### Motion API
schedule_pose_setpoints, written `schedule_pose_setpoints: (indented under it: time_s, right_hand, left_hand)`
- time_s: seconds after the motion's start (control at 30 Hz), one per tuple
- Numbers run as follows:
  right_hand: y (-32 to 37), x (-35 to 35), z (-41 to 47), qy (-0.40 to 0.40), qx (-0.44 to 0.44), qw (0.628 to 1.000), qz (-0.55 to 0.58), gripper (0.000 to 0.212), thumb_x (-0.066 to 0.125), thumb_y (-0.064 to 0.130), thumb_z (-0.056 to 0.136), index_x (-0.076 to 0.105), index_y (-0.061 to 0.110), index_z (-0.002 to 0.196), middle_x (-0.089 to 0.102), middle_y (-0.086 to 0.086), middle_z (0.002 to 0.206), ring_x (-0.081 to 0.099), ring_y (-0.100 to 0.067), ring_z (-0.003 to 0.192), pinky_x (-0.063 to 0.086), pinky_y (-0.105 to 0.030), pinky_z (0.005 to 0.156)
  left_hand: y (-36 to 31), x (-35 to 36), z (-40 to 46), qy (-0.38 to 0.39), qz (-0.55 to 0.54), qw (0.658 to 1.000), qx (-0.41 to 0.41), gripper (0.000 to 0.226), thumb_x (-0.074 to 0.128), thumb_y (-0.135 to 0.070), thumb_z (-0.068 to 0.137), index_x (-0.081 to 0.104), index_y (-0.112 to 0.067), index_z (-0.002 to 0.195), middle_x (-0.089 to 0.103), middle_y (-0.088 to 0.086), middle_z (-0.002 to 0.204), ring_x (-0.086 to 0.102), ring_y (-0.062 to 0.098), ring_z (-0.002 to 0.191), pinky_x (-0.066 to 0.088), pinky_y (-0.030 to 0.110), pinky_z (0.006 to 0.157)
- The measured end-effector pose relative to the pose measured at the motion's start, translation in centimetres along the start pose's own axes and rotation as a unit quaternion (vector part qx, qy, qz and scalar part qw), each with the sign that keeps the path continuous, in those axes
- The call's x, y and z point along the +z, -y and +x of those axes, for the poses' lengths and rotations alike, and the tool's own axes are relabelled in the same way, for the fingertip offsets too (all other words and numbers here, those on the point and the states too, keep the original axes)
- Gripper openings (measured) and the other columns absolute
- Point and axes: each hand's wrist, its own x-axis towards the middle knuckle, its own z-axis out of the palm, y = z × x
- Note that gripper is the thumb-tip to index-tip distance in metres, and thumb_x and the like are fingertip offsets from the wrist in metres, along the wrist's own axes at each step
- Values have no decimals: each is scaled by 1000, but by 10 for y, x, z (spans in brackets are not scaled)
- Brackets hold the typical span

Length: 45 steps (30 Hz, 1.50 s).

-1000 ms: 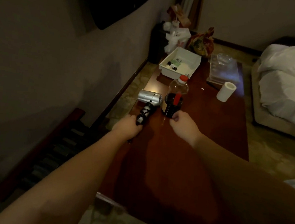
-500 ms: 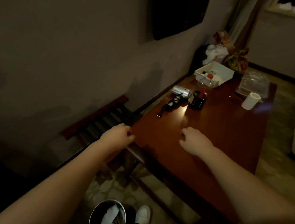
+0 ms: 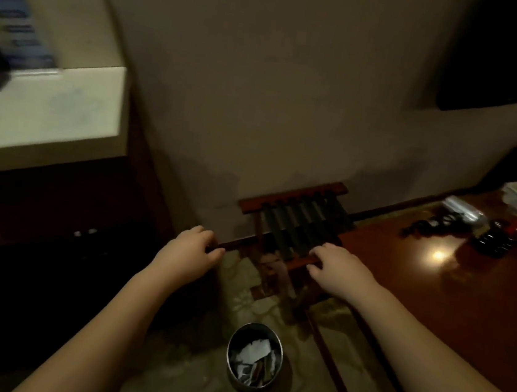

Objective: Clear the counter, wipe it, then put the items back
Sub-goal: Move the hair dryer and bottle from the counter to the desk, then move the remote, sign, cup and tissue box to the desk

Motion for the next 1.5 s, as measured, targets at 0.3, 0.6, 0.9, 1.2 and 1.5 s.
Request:
schedule_pose_setpoints:
  time_s: [0.3,0.6,0.9,1.2,1.5]
  right_hand:
    - [165,24,42,8,-122,992,25,42,48,42,96,48,27,135,48,8,136,51,-11,117,48,-27,93]
    - [316,-10,85,-17,-201,979,40,39,48,40,96,51,26,132,52,10,127,53,-7,111,47,-24,90]
    - [432,-55,142,-83,-233,966,73,27,50,40,95,62,28,116,61,14,105,56,-5,94,46,-25,78]
    - [494,-99,214,-124,-223,962,97,46,53,35,95,46,19,137,58,3,124,57,-12,101,51,-36,89]
    - [535,-126,328,-157,-191,962,116,48,55,32,93,46,14,137,58,-6,129,56,-22,112,44,-32,85]
  left_hand:
    - [115,-49,-76,-118,-95,983,-107,34,52,-41,96,60,-21,122,54,-7,118,54,4,96,45,18,74]
    - [237,-143,-95,-196,-141,965,-103,23,52,-40,95,61,-28,113,54,-17,106,53,-1,90,46,17,74]
    - [341,-239,-69,-299,-158,938,-75,9,56,-35,92,62,-29,96,56,-16,95,56,1,86,45,25,76]
    - [390,-310,-26,-291,-138,938,-129,25,51,-35,96,61,-21,115,58,-7,105,54,5,87,44,24,68]
    - [457,-344,45,-219,-27,952,-212,38,55,-33,90,56,-18,125,51,5,128,53,21,108,48,33,88]
